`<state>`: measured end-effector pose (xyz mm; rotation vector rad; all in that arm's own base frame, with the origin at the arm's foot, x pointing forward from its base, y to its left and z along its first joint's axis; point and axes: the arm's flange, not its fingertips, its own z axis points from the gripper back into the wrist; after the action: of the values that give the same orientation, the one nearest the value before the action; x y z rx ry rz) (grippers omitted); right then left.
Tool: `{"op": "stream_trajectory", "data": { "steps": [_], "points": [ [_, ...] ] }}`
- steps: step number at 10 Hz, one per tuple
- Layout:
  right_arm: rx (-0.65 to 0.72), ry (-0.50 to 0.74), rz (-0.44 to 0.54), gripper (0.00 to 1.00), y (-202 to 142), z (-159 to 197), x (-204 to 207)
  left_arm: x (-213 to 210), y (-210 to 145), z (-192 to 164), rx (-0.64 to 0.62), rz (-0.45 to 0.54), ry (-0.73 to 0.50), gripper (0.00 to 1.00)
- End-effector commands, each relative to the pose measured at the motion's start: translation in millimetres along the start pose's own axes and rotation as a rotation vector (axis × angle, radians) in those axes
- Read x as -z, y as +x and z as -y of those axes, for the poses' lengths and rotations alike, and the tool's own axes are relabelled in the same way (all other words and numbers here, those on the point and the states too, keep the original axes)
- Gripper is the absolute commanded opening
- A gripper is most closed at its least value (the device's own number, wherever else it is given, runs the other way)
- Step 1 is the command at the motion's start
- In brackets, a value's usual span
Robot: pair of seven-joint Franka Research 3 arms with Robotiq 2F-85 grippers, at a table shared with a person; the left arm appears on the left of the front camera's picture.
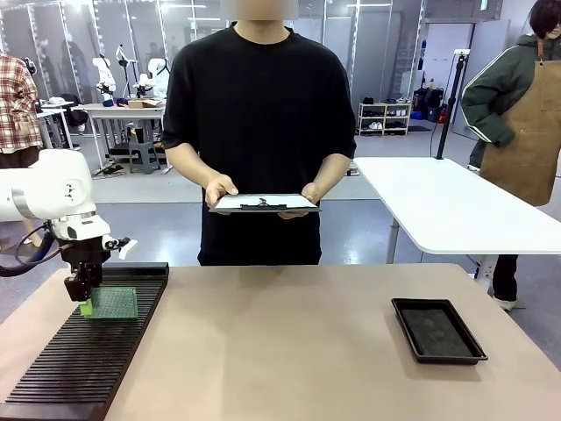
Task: Inspect the PCB.
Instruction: Pick up the Blank PCB and present it to the human.
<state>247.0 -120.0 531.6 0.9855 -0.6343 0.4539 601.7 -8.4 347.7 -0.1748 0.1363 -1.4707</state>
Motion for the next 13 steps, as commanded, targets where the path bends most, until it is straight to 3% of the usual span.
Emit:
{"op": "stream_trajectory", "data": {
  "steps": [1,8,10,11,13],
  "points": [
    [-0.021,0.006,0.004,1.0,2,0,-1,-3,3,-6,-0.013,-0.017,-0.029,0.03],
    [-0.021,0.006,0.004,1.0,2,0,-1,-29,-4,3,-0.006,0.053,-0.014,0.0],
    [-0.021,0.006,0.004,1.0,2,0,-1,-65,-7,26,0.044,0.131,0.041,0.0],
    [-0.021,0.006,0.004,1.0,2,0,-1,-89,-13,43,-0.023,0.194,0.016,0.0],
    [-0.021,0.006,0.004,1.0,2,0,-1,-99,-18,54,-0.081,0.441,-0.109,0.0]
  ]
}}
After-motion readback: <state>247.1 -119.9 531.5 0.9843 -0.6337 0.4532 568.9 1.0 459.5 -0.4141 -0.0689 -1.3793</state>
